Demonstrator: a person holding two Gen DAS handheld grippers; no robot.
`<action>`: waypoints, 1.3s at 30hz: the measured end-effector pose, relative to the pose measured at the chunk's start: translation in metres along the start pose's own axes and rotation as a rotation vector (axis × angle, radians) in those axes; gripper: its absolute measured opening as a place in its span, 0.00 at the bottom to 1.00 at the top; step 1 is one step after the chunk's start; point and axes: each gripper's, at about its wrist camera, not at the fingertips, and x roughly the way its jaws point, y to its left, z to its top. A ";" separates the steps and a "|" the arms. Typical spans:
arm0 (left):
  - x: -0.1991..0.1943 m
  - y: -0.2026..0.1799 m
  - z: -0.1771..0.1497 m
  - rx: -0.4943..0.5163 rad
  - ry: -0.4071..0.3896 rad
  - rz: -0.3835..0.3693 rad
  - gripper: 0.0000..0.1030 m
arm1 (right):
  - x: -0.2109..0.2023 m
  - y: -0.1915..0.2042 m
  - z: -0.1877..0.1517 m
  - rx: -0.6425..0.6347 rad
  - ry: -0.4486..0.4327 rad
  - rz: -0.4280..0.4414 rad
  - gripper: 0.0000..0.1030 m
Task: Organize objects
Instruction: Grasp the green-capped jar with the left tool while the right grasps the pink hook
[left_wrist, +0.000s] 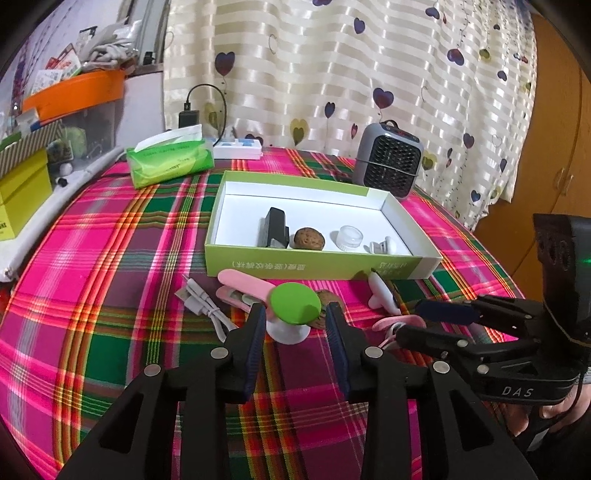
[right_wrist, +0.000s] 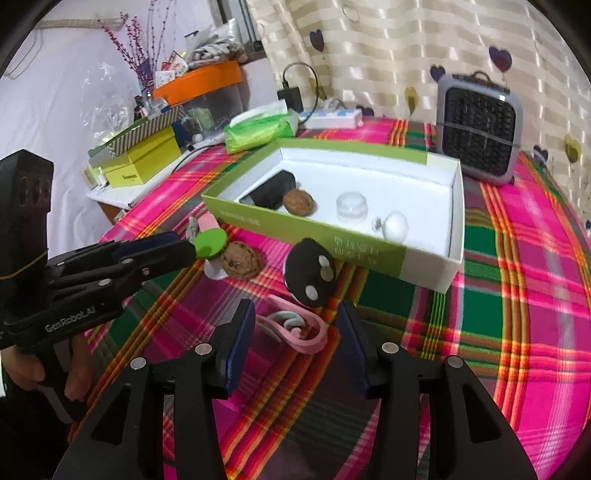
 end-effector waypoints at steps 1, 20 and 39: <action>0.001 0.000 0.000 0.001 0.001 -0.001 0.31 | 0.002 0.000 0.000 -0.002 0.011 0.007 0.46; 0.019 -0.007 0.006 0.050 0.065 0.040 0.32 | 0.012 0.027 -0.006 -0.132 0.072 0.006 0.25; 0.028 -0.008 0.014 0.073 0.075 0.031 0.30 | 0.012 0.025 -0.005 -0.115 0.070 0.009 0.25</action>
